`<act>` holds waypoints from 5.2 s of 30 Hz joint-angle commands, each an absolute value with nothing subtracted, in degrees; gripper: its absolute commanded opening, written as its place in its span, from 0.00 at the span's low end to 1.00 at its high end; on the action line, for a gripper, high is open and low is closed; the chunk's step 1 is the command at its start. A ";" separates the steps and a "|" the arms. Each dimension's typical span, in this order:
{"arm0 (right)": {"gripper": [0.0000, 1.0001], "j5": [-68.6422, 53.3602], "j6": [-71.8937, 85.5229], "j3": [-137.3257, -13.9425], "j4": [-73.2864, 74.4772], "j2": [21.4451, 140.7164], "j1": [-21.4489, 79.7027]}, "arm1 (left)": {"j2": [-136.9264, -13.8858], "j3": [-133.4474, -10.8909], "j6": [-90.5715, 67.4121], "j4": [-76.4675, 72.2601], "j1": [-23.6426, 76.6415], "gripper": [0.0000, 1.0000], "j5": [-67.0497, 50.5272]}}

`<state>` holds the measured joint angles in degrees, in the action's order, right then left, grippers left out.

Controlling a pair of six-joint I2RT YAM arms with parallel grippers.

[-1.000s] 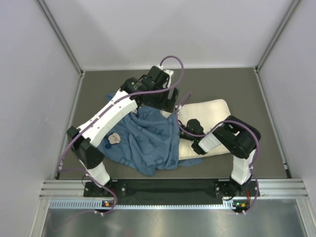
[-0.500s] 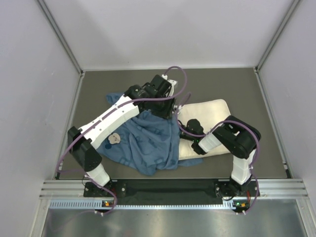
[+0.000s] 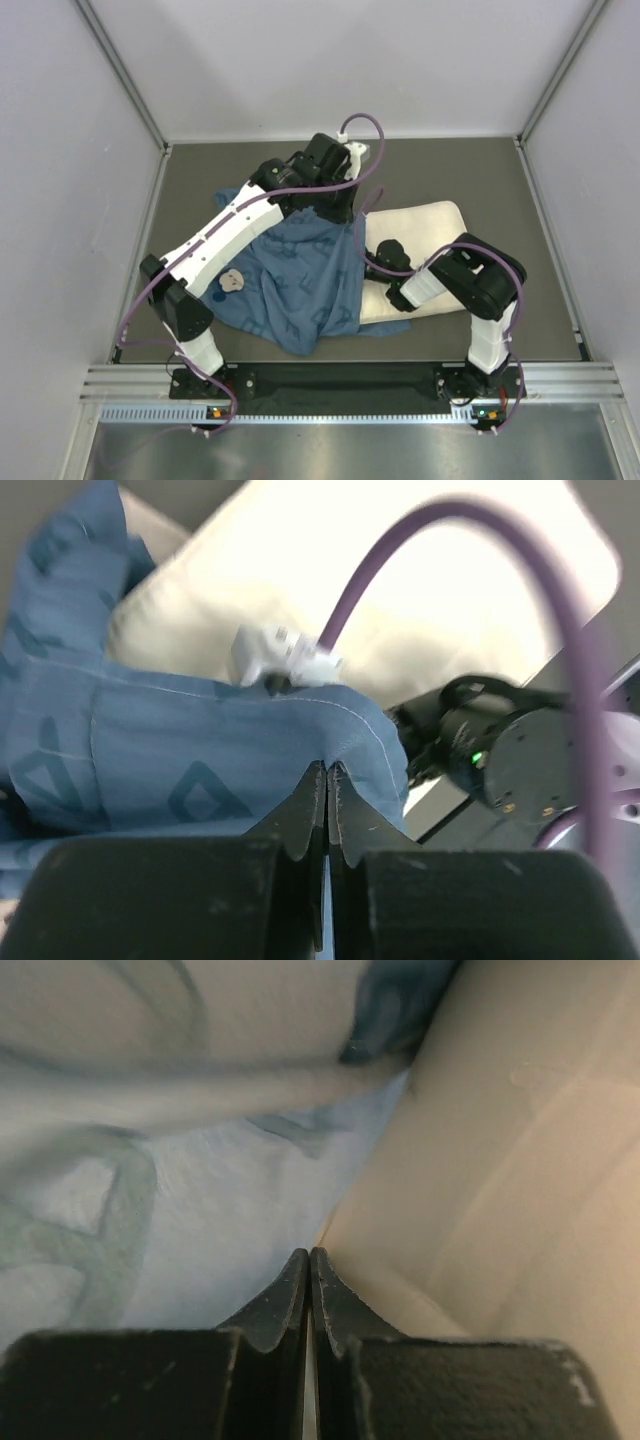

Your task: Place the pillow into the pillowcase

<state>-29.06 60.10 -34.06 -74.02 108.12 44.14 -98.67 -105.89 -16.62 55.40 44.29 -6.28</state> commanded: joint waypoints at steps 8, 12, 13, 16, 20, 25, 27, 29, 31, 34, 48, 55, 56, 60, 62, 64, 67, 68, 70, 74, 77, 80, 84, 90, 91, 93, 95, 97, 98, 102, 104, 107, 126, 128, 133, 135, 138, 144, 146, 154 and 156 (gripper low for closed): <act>0.00 -34.19 58.53 -36.91 -83.14 107.40 46.58 | -108.63 -124.53 -9.92 49.67 44.12 0.00 -14.13; 0.00 -28.93 61.16 -40.24 -84.20 113.71 46.15 | -109.43 -125.16 -14.06 46.41 47.45 0.00 -20.74; 0.00 -28.92 62.30 -42.43 -84.46 114.69 45.62 | -109.42 -124.90 -15.11 46.06 48.24 0.00 -20.48; 0.00 -27.95 65.22 -44.99 -83.77 114.44 42.64 | -109.51 -124.98 -17.22 44.74 50.80 0.00 -22.23; 0.00 -25.49 57.86 -48.77 -69.72 108.47 41.05 | -109.42 -127.00 -19.16 43.68 51.85 0.00 -25.93; 0.00 -24.79 55.29 -47.91 -66.98 100.21 39.38 | -109.34 -130.95 -16.79 48.07 51.24 0.00 -22.59; 0.00 -23.83 52.22 -47.46 -64.18 97.49 39.90 | -108.99 -130.78 -16.61 48.08 50.72 0.00 -23.03; 0.00 -22.77 47.84 -48.77 -56.13 96.94 42.18 | -109.25 -130.87 -16.44 47.64 50.54 0.00 -23.38; 0.00 -19.19 45.19 -51.83 -48.73 98.34 44.89 | -110.39 -131.04 -16.61 47.03 50.54 0.00 -25.30; 0.00 -15.92 48.13 -53.79 -40.61 102.47 44.13 | -113.55 -132.97 -18.01 46.49 50.71 0.00 -29.78; 0.37 -16.43 49.39 -40.27 -35.86 90.19 36.30 | -111.37 -119.30 -17.22 46.95 42.72 0.00 -15.11; 0.49 -21.61 53.08 -33.93 -39.63 86.93 30.42 | -103.45 -109.69 -15.47 39.64 40.61 0.00 -18.98; 0.50 -22.14 53.35 -33.58 -39.73 86.23 29.80 | -102.32 -108.99 -15.47 39.29 39.30 0.00 -20.20; 0.55 -23.47 52.74 -34.80 -33.42 85.52 26.99 | -98.36 -103.63 -16.79 35.08 36.04 0.00 -28.45; 0.54 -23.47 52.30 -35.94 -29.55 85.61 26.46 | -96.78 -102.66 -16.87 33.93 35.33 0.00 -30.40; 0.52 -24.60 52.30 -35.42 -29.88 84.99 24.97 | -96.42 -103.09 -16.35 34.88 35.24 0.00 -29.98; 0.54 -24.35 50.46 -35.15 -25.24 78.96 22.94 | -96.77 -103.10 -14.68 37.17 35.16 0.00 -27.87; 0.56 -23.04 49.14 -36.46 -22.01 77.19 22.42 | -96.68 -101.96 -14.07 37.35 35.16 0.00 -27.34; 0.65 -21.45 43.26 -38.31 -12.87 72.28 21.45 | -96.33 -100.12 -13.89 36.30 35.24 0.00 -26.20; 0.77 -17.76 35.78 -43.23 1.12 65.75 17.33 | -95.45 -95.37 -13.01 33.93 35.94 0.00 -22.52; 0.82 -17.05 32.61 -43.59 6.50 62.15 11.44 | -96.24 -95.27 -11.70 35.42 37.26 0.00 -17.42; 0.82 -17.05 29.72 -46.21 8.43 63.54 6.60 | -97.64 -95.97 -10.99 36.56 38.49 0.00 -14.25; 0.82 -12.23 23.65 -54.48 14.93 71.44 5.98 | -98.96 -97.29 -10.46 37.26 40.68 0.00 -9.86; 0.84 -1.34 24.86 -55.64 20.04 75.76 0.71 | -102.38 -101.33 -8.00 40.08 44.65 0.00 -0.53; 0.84 -0.19 25.83 -53.55 20.21 74.72 -1.39 | -102.91 -102.29 -7.91 40.08 44.74 0.00 1.39; 0.84 -0.26 27.33 -50.64 18.56 72.78 -5.79 | -104.93 -103.53 -8.09 40.08 45.17 0.00 1.76; 0.85 3.06 28.03 -47.12 18.02 70.06 -8.95 | -106.34 -105.72 -8.35 39.99 45.35 0.00 1.76; 0.87 5.70 28.39 -44.75 18.02 68.47 -10.28 | -108.62 -108.26 -8.26 40.08 45.61 0.00 1.67; 0.87 5.71 29.08 -44.13 18.02 68.29 -11.33 | -109.33 -109.24 -8.26 40.08 45.96 0.00 1.84; 0.88 0.72 30.41 -41.23 15.92 70.56 -12.04 | -113.45 -113.81 -7.56 40.96 46.49 0.00 2.90; 0.84 -6.65 30.93 -39.56 13.37 71.89 -12.04 | -115.39 -116.62 -6.86 41.66 46.84 0.00 3.43; 0.71 -19.22 32.33 -36.22 6.61 72.86 -9.77 | -117.50 -120.49 -5.45 42.10 47.28 0.00 3.34; 0.68 -7.04 40.17 -31.81 9.75 50.64 30.06 | -125.44 -129.39 -0.53 47.37 49.83 0.00 6.76; 0.73 -4.76 38.59 -33.13 11.86 48.96 30.06 | -121.84 -124.56 0.95 47.46 49.83 0.00 9.48; 0.81 0.97 32.01 -41.82 16.96 49.65 25.69 | -114.62 -112.95 1.23 45.88 50.01 0.22 12.39; 0.81 -0.17 30.85 -45.50 17.31 52.46 22.52 | -111.98 -109.61 1.14 44.48 50.10 0.35 11.60; 0.83 -6.66 29.62 -49.03 16.70 58.68 15.31 | -109.69 -106.19 0.27 42.11 50.36 0.47 11.78; 0.84 -18.44 31.20 -53.35 4.77 73.96 3.00 | -104.69 -100.13 -6.75 40.43 51.15 0.66 13.98; 0.84 -23.19 31.90 -54.49 -2.17 78.03 1.58 | -101.88 -98.36 -8.52 40.08 51.42 0.72 12.31; 0.94 -25.06 28.22 -71.18 -5.89 102.90 3.77 | -95.72 -90.79 -14.05 40.52 58.18 0.86 14.76; 0.94 -23.74 26.38 -76.97 -4.14 109.31 4.83 | -96.24 -90.18 -16.08 40.78 60.63 0.99 15.81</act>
